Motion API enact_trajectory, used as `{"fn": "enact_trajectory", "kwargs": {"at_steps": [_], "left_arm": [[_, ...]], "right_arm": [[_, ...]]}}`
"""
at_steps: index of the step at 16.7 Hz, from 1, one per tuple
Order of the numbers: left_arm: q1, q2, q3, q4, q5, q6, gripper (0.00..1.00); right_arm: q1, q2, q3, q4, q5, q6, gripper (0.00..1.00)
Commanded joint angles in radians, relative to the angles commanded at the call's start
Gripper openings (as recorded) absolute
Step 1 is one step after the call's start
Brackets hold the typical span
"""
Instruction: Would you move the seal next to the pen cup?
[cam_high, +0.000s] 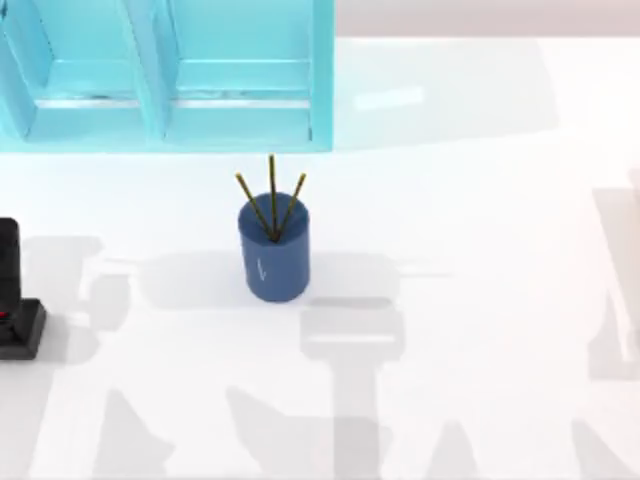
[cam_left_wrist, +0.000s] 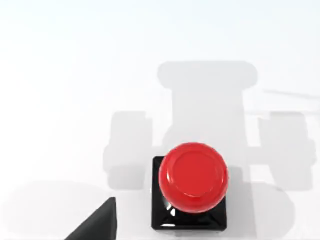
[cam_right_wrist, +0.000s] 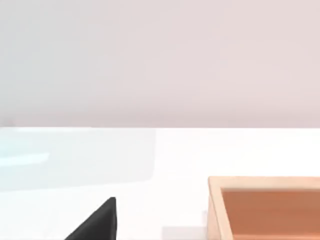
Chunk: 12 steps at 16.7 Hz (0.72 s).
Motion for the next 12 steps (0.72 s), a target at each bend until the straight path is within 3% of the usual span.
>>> {"fn": "enact_trajectory", "kwargs": {"at_steps": [7, 12], "left_arm": [[0.022, 0.574, 0.468, -0.435, 0.000, 0.029, 1.00], [0.031, 0.791, 0.661, -0.597, -0.002, 0.040, 1.00]], "right_arm": [[0.000, 0.000, 0.000, 0.000, 0.000, 0.000, 1.00], [0.000, 0.000, 0.000, 0.000, 0.000, 0.000, 1.00]]}}
